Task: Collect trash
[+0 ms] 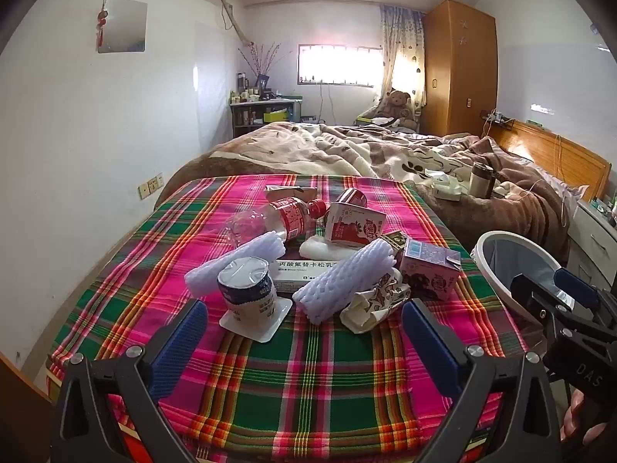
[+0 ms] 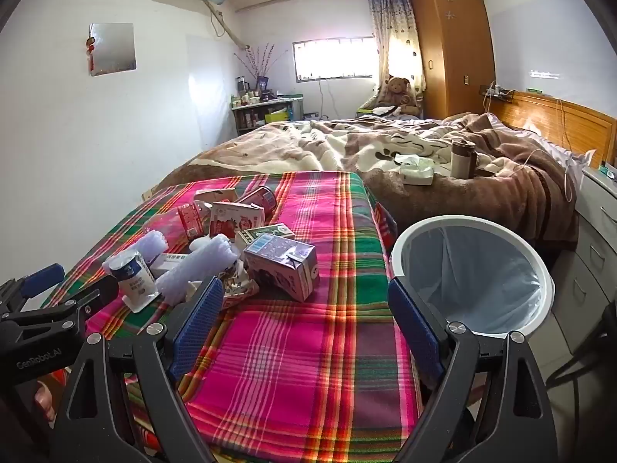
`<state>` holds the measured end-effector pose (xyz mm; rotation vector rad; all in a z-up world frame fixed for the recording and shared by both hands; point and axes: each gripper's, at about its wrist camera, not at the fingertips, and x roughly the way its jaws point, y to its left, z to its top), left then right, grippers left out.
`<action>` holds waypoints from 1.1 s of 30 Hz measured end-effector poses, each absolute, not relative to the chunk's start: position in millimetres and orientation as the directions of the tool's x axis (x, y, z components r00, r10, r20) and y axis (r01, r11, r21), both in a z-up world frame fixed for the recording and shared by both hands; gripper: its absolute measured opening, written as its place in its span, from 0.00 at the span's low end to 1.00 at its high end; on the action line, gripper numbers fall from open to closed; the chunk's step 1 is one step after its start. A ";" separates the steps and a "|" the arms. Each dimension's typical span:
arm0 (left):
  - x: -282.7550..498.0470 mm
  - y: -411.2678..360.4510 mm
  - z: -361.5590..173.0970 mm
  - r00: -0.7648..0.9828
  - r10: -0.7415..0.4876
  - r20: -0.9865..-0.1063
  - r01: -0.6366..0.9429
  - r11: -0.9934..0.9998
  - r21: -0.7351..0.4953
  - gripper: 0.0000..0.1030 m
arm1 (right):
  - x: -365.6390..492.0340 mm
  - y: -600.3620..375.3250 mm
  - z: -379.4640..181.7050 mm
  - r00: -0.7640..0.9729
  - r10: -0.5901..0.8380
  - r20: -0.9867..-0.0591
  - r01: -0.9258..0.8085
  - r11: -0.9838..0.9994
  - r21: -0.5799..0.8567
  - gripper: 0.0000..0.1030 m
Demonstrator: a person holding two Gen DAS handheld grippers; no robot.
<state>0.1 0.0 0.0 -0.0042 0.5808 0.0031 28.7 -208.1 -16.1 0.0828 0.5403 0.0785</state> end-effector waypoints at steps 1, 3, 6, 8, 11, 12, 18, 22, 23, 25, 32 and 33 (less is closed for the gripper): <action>-0.3 0.0 0.0 0.844 -0.001 -0.537 -0.002 1.000 -0.005 1.00 | 28.9 -207.8 -16.7 0.855 0.099 -0.509 -0.055 0.993 0.100 0.86; -0.9 0.2 0.2 0.844 0.000 -0.536 -0.003 1.000 -0.005 1.00 | 29.7 -206.8 -18.0 0.852 0.099 -0.514 -0.056 0.994 0.097 0.86; -2.7 0.5 0.4 0.844 -0.006 -0.536 0.000 1.000 -0.011 1.00 | 28.0 -207.6 -15.0 0.854 0.092 -0.512 -0.053 0.995 0.090 0.86; -4.8 0.4 2.1 0.842 -0.008 -0.539 0.002 1.000 -0.012 1.00 | 27.5 -209.8 -14.0 0.855 0.083 -0.511 -0.044 0.995 0.087 0.86; -1.5 1.3 1.2 0.838 -0.004 -0.546 0.000 1.000 -0.008 1.00 | 24.5 -211.8 -11.9 0.860 0.080 -0.504 -0.036 0.995 0.096 0.86; 0.2 0.7 1.4 0.837 -0.004 -0.547 0.000 1.000 -0.007 1.00 | 24.2 -212.2 -10.9 0.860 0.079 -0.504 -0.036 0.995 0.094 0.86; 0.2 -1.1 0.4 0.834 -0.002 -0.551 -0.002 1.000 -0.006 1.00 | 25.6 -211.0 -14.0 0.861 0.070 -0.503 -0.030 0.996 0.088 0.86; 0.2 -1.2 -1.7 0.834 -0.002 -0.552 -0.001 1.000 -0.006 1.00 | 25.0 -210.8 -13.3 0.862 0.065 -0.503 -0.028 0.996 0.081 0.86; 0.2 -1.3 -1.7 0.834 -0.002 -0.552 -0.001 1.000 -0.005 1.00 | 24.7 -211.1 -13.4 0.862 0.066 -0.502 -0.028 0.996 0.083 0.86; 0.8 -1.4 -2.0 0.832 -0.002 -0.555 -0.001 1.000 -0.005 1.00 | 24.6 -211.6 -13.0 0.863 0.062 -0.501 -0.024 0.996 0.081 0.86; 0.6 -0.1 -2.6 0.832 -0.006 -0.555 0.003 1.000 -0.007 1.00 | 23.6 -211.2 -11.9 0.866 0.052 -0.497 -0.019 0.997 0.072 0.86; 0.5 -0.2 -2.6 0.832 -0.006 -0.555 0.003 1.000 -0.007 1.00 | 23.5 -211.3 -11.6 0.867 0.051 -0.496 -0.018 0.997 0.070 0.86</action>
